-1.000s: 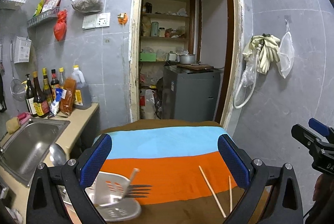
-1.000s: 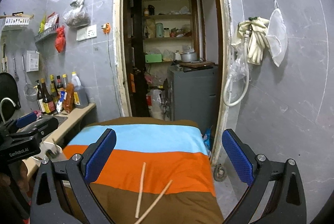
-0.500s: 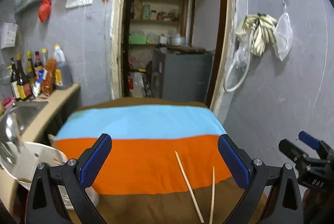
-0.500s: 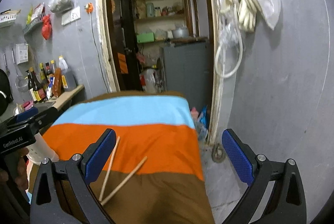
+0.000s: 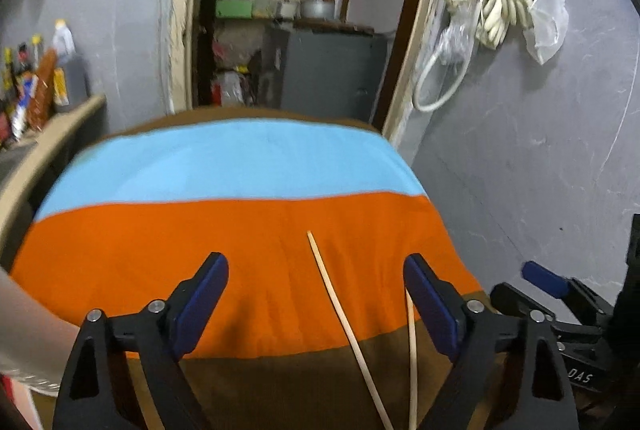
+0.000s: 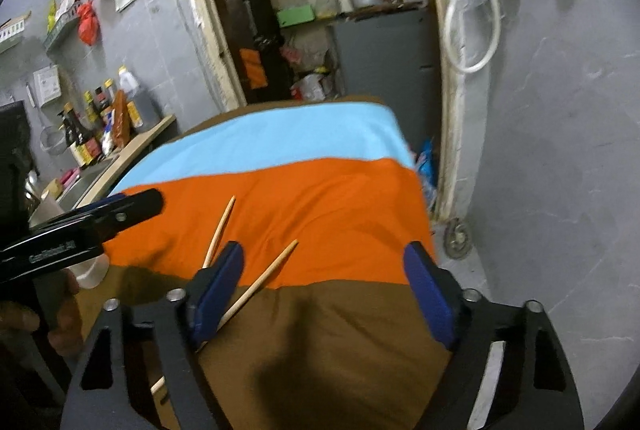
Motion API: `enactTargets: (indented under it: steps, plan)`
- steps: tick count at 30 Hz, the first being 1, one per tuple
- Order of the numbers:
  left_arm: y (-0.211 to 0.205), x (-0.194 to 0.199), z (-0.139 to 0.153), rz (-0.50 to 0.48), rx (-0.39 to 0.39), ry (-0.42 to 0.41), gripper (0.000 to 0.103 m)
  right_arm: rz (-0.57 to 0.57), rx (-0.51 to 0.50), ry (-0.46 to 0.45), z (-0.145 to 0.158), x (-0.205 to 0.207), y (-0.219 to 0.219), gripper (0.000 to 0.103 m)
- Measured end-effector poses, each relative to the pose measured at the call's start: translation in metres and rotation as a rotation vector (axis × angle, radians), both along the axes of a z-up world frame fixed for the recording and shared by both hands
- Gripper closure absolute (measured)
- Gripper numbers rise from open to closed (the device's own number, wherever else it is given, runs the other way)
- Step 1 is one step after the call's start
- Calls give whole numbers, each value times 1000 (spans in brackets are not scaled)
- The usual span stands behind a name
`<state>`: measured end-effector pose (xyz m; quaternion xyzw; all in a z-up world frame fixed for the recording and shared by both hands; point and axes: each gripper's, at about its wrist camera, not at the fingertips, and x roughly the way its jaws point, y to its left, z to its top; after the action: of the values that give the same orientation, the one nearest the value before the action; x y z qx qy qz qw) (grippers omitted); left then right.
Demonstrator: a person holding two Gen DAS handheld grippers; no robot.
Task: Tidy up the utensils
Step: 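Close the left tool on a chopstick while the right tool grasps the other chopstick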
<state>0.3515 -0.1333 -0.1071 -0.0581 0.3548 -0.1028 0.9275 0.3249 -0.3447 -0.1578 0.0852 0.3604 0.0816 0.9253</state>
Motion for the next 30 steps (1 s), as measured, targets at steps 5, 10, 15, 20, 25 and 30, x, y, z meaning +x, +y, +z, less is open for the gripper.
enactTargets:
  steps: [5,10,15,20,25,30]
  plan:
    - [4,17,-21,-38,-26,68,33,71,11,49,-17,9,16,53]
    - [9,28,-38,-61,-67,134,48,126,19,103,-29,20,30,60]
    - [9,40,-49,-85,-105,184,57,160,17,162,-41,31,41,66]
    - [6,50,-57,-109,-136,226,67,168,44,198,-47,39,39,78]
    - [-1,62,-62,-126,-126,270,74,174,109,236,-52,47,35,82]
    - [-9,76,-62,-144,-103,314,83,182,129,272,-55,54,36,82]
